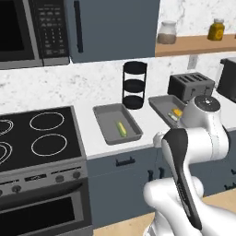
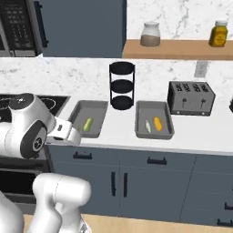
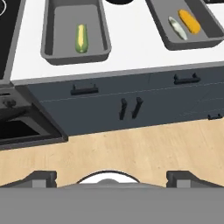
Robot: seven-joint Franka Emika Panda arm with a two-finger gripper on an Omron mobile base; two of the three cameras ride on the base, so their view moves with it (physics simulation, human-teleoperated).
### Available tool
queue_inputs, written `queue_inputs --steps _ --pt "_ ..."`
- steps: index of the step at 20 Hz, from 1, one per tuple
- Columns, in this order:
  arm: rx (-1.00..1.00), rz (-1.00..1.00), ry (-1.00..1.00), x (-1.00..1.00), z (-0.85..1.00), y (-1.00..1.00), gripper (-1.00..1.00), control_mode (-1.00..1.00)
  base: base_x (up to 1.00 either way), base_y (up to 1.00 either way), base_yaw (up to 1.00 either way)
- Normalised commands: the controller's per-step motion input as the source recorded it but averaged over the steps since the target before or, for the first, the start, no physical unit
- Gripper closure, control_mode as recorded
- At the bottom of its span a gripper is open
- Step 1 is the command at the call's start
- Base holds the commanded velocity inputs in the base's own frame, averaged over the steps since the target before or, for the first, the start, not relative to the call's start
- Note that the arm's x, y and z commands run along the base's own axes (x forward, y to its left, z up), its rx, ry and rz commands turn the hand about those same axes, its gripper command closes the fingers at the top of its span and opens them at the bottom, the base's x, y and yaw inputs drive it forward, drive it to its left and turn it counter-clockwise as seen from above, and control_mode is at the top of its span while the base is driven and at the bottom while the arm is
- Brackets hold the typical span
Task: Place one corn and one fish in each tupperware on the nearby counter, to pack two identical lunches.
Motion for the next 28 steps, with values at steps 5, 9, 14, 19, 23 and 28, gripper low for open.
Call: queue_inputs --steps 5,9,14,19,23,28 --pt "0.0 0.0 0.0 0.0 0.0 0.0 -1.0 1.0 -0.1 -1.0 -0.01" --pt "0.0 0.0 0.0 0.0 0.0 0.0 -1.0 1.0 0.0 -1.0 0.0" --pt "0.0 0.0 0.0 0.0 0.0 0.0 -1.0 1.0 -0.2 -1.0 0.0" --pt "0.0 0.0 0.0 0.0 0.0 0.0 -1.0 1.0 -0.16 -1.0 0.0" --pt "0.0 0.0 0.0 0.0 0.0 0.0 -1.0 1.0 0.0 -1.0 0.0" --pt "0.0 0.0 0.0 0.0 0.0 0.0 -1.0 1.0 0.0 -1.0 0.0"
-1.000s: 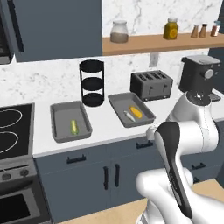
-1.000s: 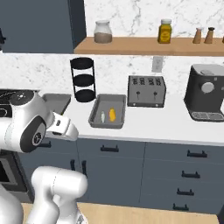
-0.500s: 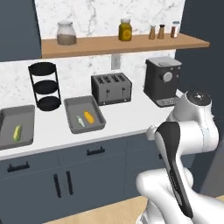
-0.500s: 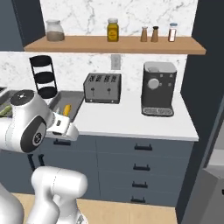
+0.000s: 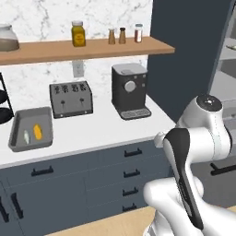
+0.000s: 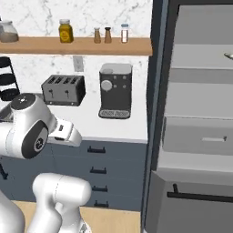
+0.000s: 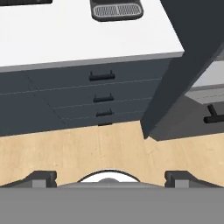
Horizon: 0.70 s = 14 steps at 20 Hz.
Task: Place one corn and one fish in each tupperware on the nearby counter, to pack two identical lunches.
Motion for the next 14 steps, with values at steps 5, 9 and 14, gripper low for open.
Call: queue_inputs --steps 5,9,14 --pt "0.0 0.0 0.0 0.0 0.0 0.0 -1.0 1.0 0.0 -1.0 0.01" --pt "0.0 0.0 0.0 0.0 0.0 0.0 -1.0 1.0 0.0 -1.0 0.02" --pt "0.0 0.0 0.0 0.0 0.0 0.0 -1.0 1.0 0.02 -1.0 0.02"
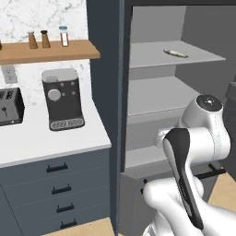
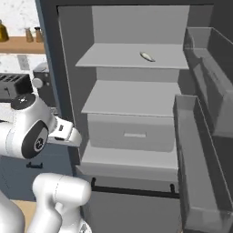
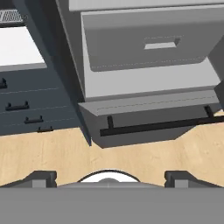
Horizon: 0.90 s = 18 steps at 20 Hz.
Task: Place one corn and one fish in each tupperware on the nearby counter, to pack two identical lunches.
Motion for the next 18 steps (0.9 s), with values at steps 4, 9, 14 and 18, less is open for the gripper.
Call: queue_inputs --steps 4,9,14,18 --pt "0.0 0.0 0.0 0.0 0.0 0.0 -1.0 1.0 0.07 -0.95 0.02" --pt "0.0 0.0 0.0 0.0 0.0 0.0 -1.0 1.0 0.19 -0.35 0.01" --pt "0.0 0.0 0.0 0.0 0.0 0.0 -1.0 1.0 0.26 0.21 0.0" --pt "-0.01 0.0 -0.07 0.46 0.0 0.15 -1.0 -1.0 0.0 0.0 0.0"
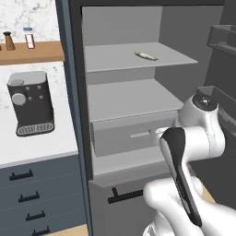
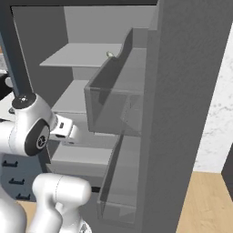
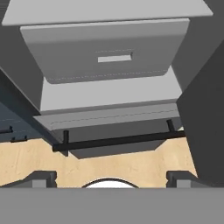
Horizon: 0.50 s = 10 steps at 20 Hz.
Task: Place one corn and one fish in each tupperware on the nearby counter, to pack two identical lunches.
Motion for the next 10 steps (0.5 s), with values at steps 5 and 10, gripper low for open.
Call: queue_inputs --steps 5,10 --pt "0.0 0.0 -0.12 0.58 0.16 -0.2 -1.0 -1.0 0.0 0.0 0.0" --pt "0.0 0.0 -0.23 0.45 0.57 -0.21 -1.0 -1.0 0.0 0.0 0.0"
